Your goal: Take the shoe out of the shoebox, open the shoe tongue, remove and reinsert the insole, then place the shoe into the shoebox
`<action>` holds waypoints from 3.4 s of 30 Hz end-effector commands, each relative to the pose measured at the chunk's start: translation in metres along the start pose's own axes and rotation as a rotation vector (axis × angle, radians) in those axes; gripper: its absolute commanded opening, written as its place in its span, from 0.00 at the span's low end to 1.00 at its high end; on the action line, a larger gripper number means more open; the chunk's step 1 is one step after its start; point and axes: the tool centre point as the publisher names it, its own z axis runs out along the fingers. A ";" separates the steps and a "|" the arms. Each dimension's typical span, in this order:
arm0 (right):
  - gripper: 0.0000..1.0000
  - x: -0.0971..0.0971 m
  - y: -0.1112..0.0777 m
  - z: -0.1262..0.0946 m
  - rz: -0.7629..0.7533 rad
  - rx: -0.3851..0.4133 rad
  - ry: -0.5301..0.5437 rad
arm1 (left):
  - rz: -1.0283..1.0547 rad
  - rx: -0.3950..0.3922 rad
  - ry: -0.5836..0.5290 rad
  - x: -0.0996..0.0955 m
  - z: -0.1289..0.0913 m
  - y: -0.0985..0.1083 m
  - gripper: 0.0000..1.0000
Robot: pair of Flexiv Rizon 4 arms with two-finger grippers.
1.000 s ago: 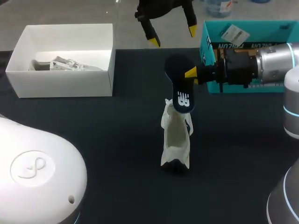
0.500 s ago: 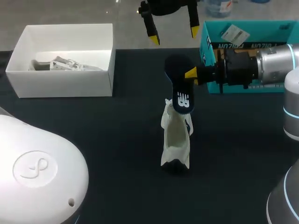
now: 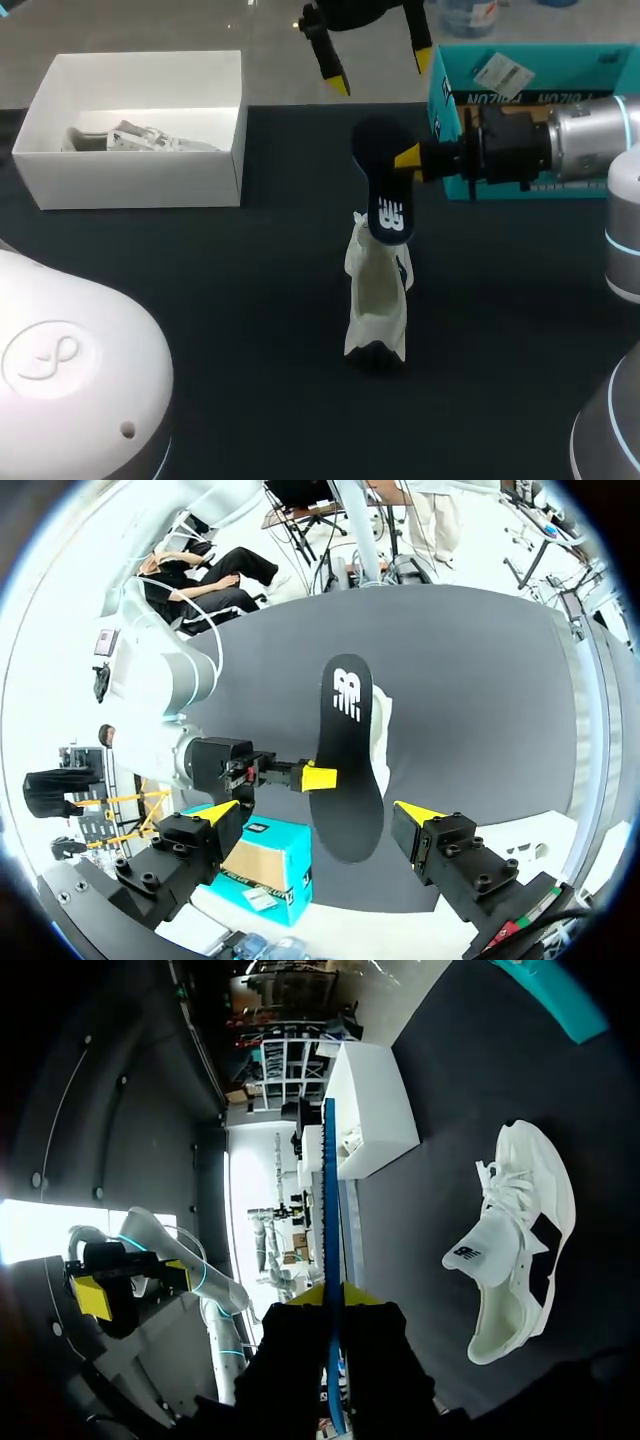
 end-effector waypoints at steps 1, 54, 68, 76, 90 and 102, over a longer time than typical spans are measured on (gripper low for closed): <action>0.00 0.001 -0.009 -0.007 -0.004 -0.021 0.017 | -0.009 -0.010 -0.281 0.021 0.016 0.001 1.00; 0.00 0.040 0.007 -0.028 0.000 -0.040 0.151 | 0.150 -0.144 -1.144 0.007 0.077 0.003 0.41; 0.00 0.043 -0.001 -0.022 -0.004 -0.032 0.153 | 0.124 -0.162 -1.150 0.003 0.086 0.004 0.29; 0.00 0.041 0.000 -0.024 0.002 -0.038 0.155 | 0.108 -0.171 -1.151 0.008 0.086 0.004 0.31; 0.00 0.044 0.001 -0.021 -0.001 -0.032 0.152 | 0.089 -0.176 -1.138 0.009 0.085 0.007 0.00; 1.00 0.005 -0.016 -0.045 0.004 -0.032 0.138 | -0.103 -0.049 -1.084 0.027 0.081 -0.013 0.00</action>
